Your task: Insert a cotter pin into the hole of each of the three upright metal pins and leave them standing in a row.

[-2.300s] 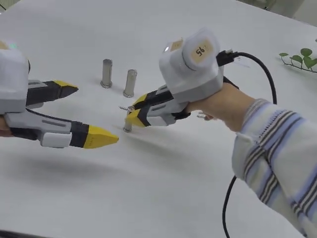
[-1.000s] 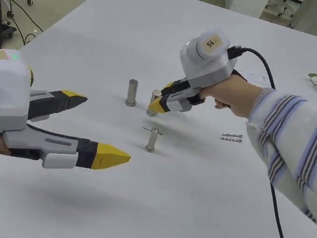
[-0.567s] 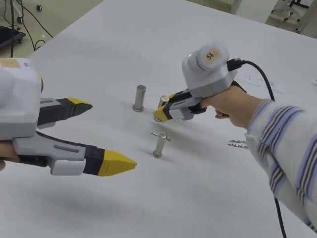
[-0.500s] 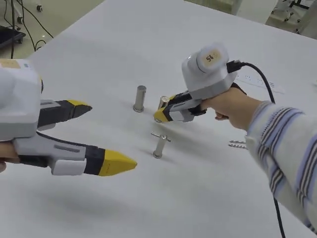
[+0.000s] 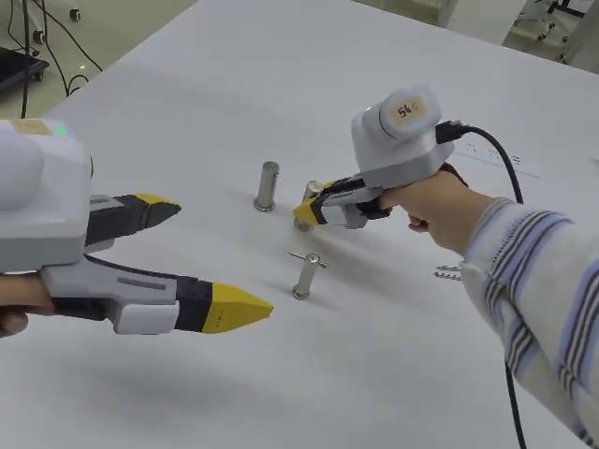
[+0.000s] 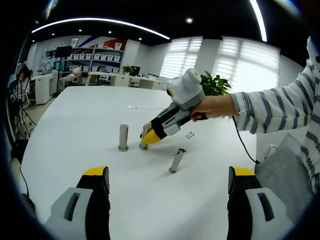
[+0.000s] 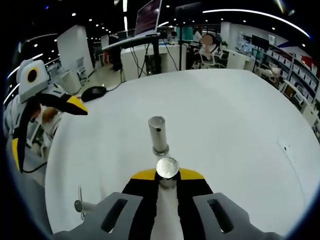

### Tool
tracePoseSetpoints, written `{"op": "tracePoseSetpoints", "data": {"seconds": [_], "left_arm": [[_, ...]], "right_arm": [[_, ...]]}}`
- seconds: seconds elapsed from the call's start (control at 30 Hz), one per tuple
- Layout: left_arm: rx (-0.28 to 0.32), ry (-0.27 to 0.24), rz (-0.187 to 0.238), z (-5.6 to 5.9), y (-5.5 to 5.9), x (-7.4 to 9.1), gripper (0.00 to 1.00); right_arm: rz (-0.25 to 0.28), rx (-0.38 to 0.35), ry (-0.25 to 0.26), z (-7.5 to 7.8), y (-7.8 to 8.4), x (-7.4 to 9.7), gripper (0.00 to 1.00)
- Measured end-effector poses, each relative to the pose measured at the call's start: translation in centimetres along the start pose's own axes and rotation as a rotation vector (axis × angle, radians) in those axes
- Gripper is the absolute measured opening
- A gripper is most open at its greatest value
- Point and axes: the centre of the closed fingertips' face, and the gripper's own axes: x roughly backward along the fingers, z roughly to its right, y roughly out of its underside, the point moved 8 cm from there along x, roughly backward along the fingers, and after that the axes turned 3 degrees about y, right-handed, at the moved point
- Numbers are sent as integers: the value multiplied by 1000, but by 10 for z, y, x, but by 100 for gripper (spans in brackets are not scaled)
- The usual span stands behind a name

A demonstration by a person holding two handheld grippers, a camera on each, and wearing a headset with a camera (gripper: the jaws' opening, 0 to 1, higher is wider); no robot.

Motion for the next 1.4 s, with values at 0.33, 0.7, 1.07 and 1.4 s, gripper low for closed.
{"op": "tracePoseSetpoints", "data": {"seconds": [0.33, 0.7, 1.07, 1.4], "left_arm": [[-4, -1, 5, 0, 0, 2, 100], [-16, 22, -5, 6, 0, 0, 99], [-31, 41, -18, 15, 2, -1, 99], [-58, 60, -19, 23, -1, 0, 100]], "right_arm": [[-17, 41, 35, -5, 0, 7, 13], [50, 41, 30, -8, -21, 47, 13], [33, 74, 76, -15, -6, 102, 13], [32, 68, 94, -33, 16, 141, 13]]}}
